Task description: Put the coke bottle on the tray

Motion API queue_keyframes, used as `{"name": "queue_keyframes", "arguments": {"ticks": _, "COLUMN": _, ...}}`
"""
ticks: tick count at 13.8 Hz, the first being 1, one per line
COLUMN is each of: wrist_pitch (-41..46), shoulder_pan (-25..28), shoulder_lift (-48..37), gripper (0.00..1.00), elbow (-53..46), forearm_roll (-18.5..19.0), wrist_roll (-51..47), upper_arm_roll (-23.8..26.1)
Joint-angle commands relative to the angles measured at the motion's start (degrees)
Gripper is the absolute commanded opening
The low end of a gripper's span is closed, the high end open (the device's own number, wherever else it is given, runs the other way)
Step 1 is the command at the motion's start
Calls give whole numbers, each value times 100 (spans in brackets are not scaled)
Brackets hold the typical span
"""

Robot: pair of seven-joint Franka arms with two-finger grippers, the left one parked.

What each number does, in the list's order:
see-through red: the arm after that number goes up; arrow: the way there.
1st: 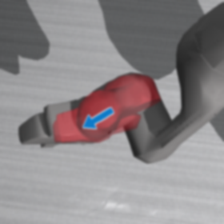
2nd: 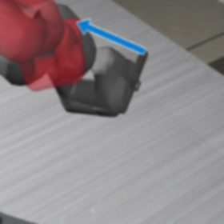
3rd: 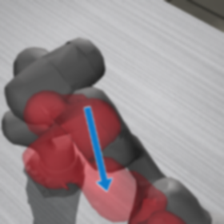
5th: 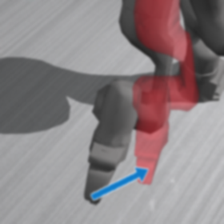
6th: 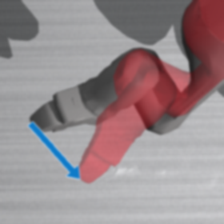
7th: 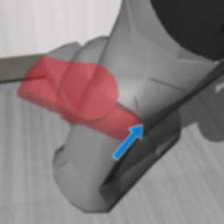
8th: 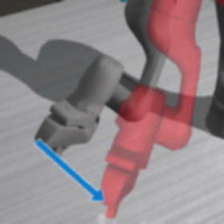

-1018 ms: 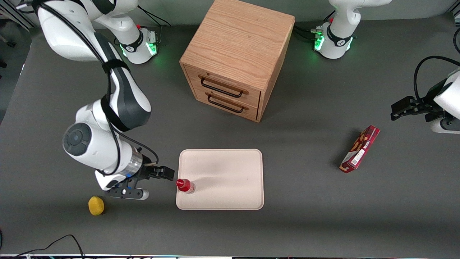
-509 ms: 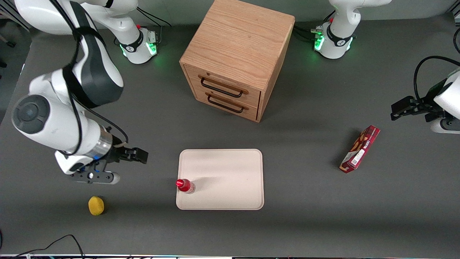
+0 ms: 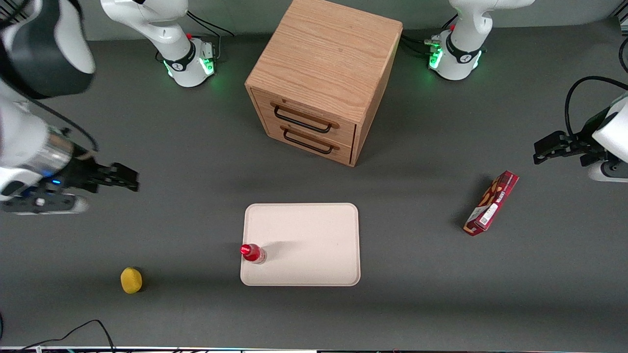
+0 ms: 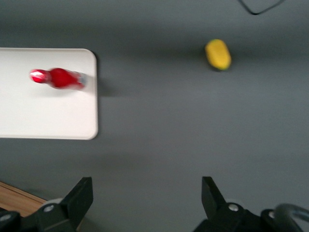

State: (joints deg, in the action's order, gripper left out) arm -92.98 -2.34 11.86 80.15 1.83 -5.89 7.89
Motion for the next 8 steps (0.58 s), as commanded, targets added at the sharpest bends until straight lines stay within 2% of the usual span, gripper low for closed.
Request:
{"name": "queue_keyframes", "arguments": {"ticks": 1, "wrist_pitch": 139, "shoulder_pan": -485, "shoulder_lift": -657, "gripper": 100, "elbow": 588, "forearm_roll": -33, "wrist_roll": 543, "upper_arm_roll": 38}}
{"name": "queue_keyframes", "arguments": {"ticks": 5, "wrist_pitch": 377, "shoulder_pan": -1039, "shoulder_lift": -905, "gripper": 100, "elbow": 783, "forearm_roll": -24, "wrist_roll": 1307, "upper_arm_roll": 29}}
{"name": "queue_keyframes", "arguments": {"ticks": 8, "wrist_pitch": 377, "shoulder_pan": -1067, "shoulder_lift": -800, "gripper": 100, "elbow": 634, "forearm_roll": 55, "wrist_roll": 1196, "upper_arm_roll": 108}}
